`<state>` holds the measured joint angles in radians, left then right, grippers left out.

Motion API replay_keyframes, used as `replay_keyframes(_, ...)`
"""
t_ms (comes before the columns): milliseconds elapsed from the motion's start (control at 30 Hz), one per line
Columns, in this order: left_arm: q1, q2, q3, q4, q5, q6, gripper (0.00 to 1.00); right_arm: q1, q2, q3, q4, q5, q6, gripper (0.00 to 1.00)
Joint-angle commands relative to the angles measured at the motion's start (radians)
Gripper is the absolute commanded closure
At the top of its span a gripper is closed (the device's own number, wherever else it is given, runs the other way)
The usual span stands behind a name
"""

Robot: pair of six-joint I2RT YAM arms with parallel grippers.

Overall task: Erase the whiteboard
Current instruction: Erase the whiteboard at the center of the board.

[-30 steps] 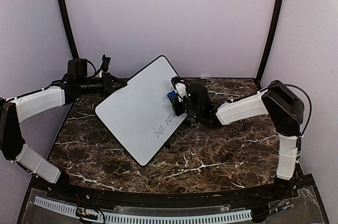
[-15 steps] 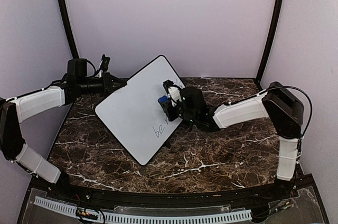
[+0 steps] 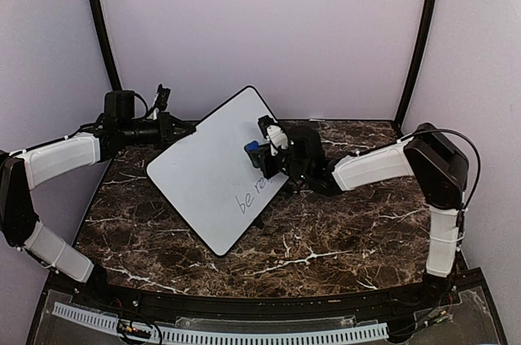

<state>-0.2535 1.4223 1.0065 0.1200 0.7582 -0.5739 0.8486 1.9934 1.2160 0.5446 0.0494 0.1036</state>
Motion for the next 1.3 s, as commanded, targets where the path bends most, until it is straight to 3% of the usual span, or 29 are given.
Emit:
replay_keyframes(0,-0.047,-0.046,0.002,0.08,0.184,0.027,1.0,0.009,-0.007,-0.147,-0.055,0.004,0.026,0.78)
replay_keyframes(233,-0.048,-0.045,0.0,0.086,0.186,0.024,1.0,0.011,-0.049,-0.195,-0.045,0.03,0.02,0.78)
replay_keyframes(667,-0.052,-0.049,0.001,0.076,0.179,0.034,1.0,-0.031,0.067,0.154,-0.173,0.043,-0.045,0.78)
replay_keyframes(1067,-0.053,-0.046,-0.002,0.091,0.19,0.019,1.0,-0.031,-0.068,-0.202,-0.082,0.034,0.01,0.78)
replay_keyframes(1267,-0.055,-0.043,-0.002,0.094,0.192,0.017,1.0,-0.031,-0.07,-0.152,-0.097,0.038,-0.008,0.78)
